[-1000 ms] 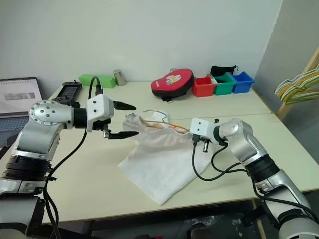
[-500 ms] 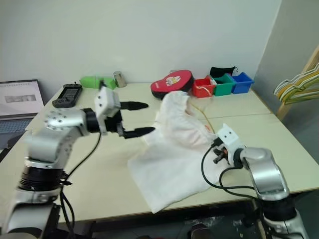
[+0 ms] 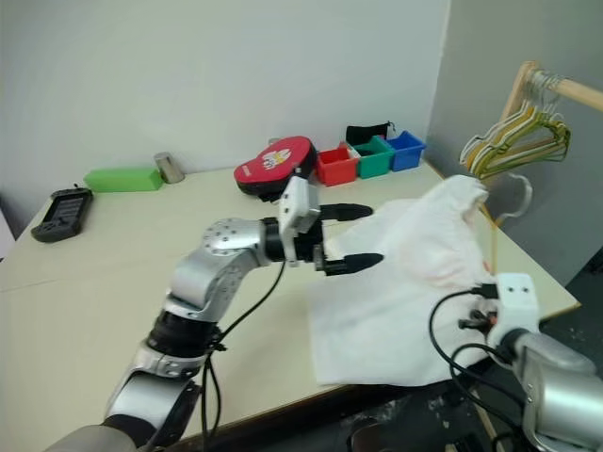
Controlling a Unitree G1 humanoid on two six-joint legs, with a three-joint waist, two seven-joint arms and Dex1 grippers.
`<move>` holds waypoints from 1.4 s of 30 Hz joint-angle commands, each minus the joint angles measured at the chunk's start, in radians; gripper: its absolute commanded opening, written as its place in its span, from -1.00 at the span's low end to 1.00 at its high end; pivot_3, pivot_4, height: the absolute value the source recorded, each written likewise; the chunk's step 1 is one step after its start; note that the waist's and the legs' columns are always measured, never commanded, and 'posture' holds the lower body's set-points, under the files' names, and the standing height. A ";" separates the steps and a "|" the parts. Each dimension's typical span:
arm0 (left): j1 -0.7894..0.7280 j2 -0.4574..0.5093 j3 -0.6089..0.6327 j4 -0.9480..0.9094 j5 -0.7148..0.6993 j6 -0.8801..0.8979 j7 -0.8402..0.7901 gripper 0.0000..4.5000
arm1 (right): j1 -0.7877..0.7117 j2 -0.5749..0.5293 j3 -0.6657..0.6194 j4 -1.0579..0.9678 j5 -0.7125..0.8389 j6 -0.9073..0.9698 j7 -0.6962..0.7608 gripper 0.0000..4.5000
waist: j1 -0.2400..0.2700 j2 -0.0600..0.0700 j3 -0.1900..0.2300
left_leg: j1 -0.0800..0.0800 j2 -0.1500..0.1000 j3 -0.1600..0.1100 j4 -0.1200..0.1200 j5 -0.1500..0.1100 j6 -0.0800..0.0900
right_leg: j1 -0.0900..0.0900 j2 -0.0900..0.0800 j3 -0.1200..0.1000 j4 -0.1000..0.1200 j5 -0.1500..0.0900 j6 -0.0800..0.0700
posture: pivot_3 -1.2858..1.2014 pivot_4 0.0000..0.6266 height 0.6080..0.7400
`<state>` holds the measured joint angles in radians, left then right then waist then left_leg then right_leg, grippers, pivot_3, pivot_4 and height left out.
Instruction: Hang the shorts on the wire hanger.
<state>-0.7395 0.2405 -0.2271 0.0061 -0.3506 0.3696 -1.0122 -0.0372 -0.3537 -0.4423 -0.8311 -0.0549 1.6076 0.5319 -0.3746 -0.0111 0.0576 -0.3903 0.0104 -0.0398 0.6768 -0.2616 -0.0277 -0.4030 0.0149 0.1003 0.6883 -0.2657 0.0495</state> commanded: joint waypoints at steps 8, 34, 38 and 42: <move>-0.157 -0.210 -0.030 0.221 0.053 -0.191 0.034 0.99 | -0.128 -0.255 -0.227 0.209 0.007 0.007 -0.052 -1.00 | -0.132 0.001 -0.001 | 0.014 -0.002 0.002 -0.016 -0.001 0.000 | 0.017 -0.003 0.000 -0.015 -0.003 0.002 | -0.37 -1.00 1.00; -0.231 -0.331 -0.027 0.287 0.075 -0.254 0.087 0.99 | -0.493 -0.492 -0.314 0.760 0.087 0.007 -0.161 -1.00 | -0.182 -0.005 0.005 | 0.032 -0.005 0.014 -0.032 -0.003 0.000 | 0.032 -0.003 0.017 -0.029 -0.007 0.002 | -0.35 -0.99 1.00; -0.230 -0.333 -0.024 0.289 0.074 -0.256 0.091 0.99 | -0.503 -0.475 -0.332 0.765 0.102 0.007 -0.182 -1.00 | -0.179 -0.005 0.005 | 0.031 -0.010 0.015 -0.033 -0.003 0.000 | 0.032 -0.003 0.024 -0.030 -0.009 0.007 | -0.34 -1.00 1.00; -0.225 -0.339 -0.028 0.284 0.075 -0.258 0.097 1.00 | -0.479 -0.481 -0.322 0.748 0.106 0.007 -0.200 -0.56 | -0.178 -0.005 0.004 | 0.030 -0.015 0.015 -0.032 -0.003 0.000 | 0.032 -0.007 0.026 -0.030 -0.009 0.011 | -0.34 -1.00 1.00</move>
<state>-0.9623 -0.0877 -0.2690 0.3251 -0.2701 0.1270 -0.9263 -0.5085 -0.8142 -0.7469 -0.0441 0.0473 1.6074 0.3471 -0.5521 -0.0162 0.0620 -0.3606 -0.0047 -0.0251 0.6446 -0.2647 -0.0277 -0.3705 0.0078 0.1266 0.6579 -0.2749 0.0609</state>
